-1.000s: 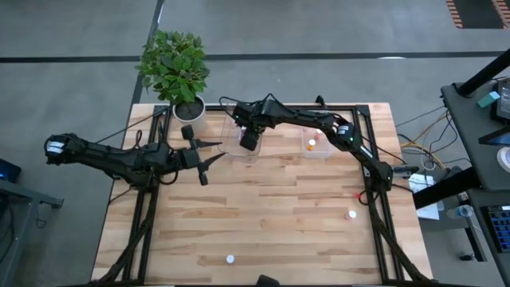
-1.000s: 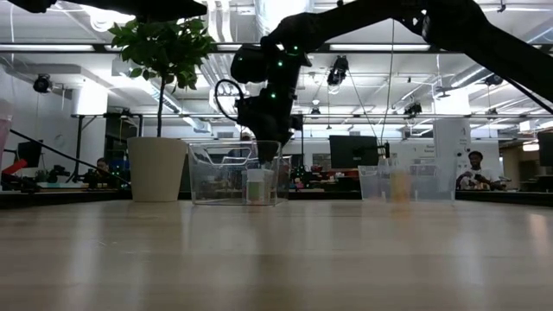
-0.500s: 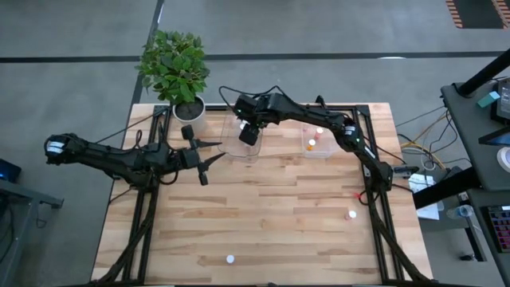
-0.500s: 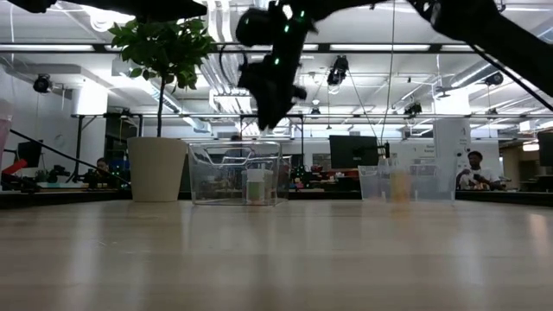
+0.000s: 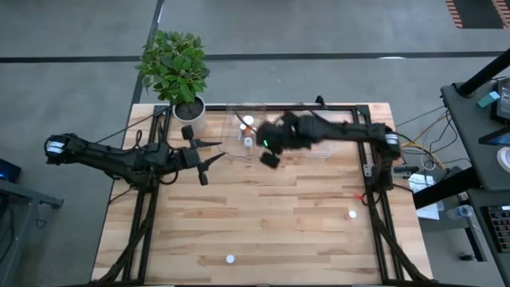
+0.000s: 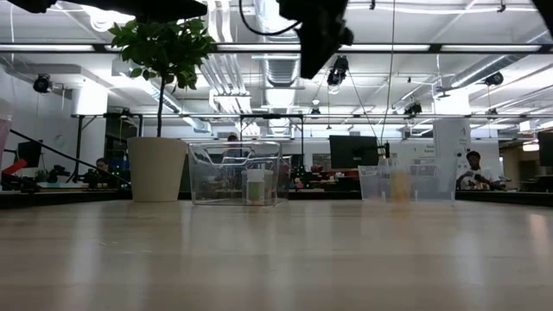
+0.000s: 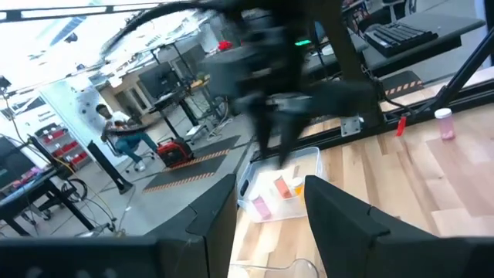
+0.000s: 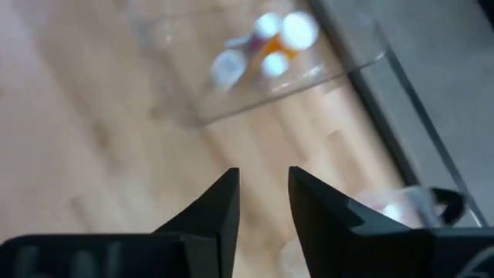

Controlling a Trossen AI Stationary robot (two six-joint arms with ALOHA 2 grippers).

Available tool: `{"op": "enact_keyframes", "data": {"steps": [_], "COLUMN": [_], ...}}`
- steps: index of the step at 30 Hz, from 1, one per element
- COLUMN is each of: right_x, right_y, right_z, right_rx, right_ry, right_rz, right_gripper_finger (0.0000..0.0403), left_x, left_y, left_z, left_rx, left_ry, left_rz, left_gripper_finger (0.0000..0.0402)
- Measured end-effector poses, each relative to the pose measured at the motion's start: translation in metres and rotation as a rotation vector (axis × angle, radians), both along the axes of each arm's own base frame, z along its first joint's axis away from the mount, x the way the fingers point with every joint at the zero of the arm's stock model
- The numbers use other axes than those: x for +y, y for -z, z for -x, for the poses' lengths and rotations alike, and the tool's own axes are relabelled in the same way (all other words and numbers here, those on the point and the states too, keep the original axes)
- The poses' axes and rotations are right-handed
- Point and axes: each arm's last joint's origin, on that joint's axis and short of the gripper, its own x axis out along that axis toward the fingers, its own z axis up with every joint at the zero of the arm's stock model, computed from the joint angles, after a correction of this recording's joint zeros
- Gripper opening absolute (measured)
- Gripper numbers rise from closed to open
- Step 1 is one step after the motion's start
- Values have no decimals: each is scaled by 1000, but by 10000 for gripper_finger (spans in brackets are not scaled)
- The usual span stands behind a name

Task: Pick and place medicine bottles into bin by pill shape (circle, oval)
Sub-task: Put the pink tablet pill bottle into the right transparent bin

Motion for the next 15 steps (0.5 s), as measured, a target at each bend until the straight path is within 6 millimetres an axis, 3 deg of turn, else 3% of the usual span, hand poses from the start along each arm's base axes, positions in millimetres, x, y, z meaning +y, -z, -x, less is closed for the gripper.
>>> {"op": "enact_keyframes", "data": {"steps": [4,7,11,15], "right_x": [47,76,102,125], "right_y": [19,35,41,46], "right_z": [21,42,74,104], "right_rx": [11,73,136,180], "right_ry": [-21,-9,104,238], "right_rz": [-51,-207,-436,-559], "right_gripper_finger": [90,78,63,52], "left_x": [0,0,0,0], "left_y": [1,1,1,2], "left_z": [0,-1,-1,-2], "left_rx": [3,4,5,12], "left_ry": [0,0,0,0], "left_rz": [2,4,4,0], "left_gripper_finger": [137,137,137,137]}}
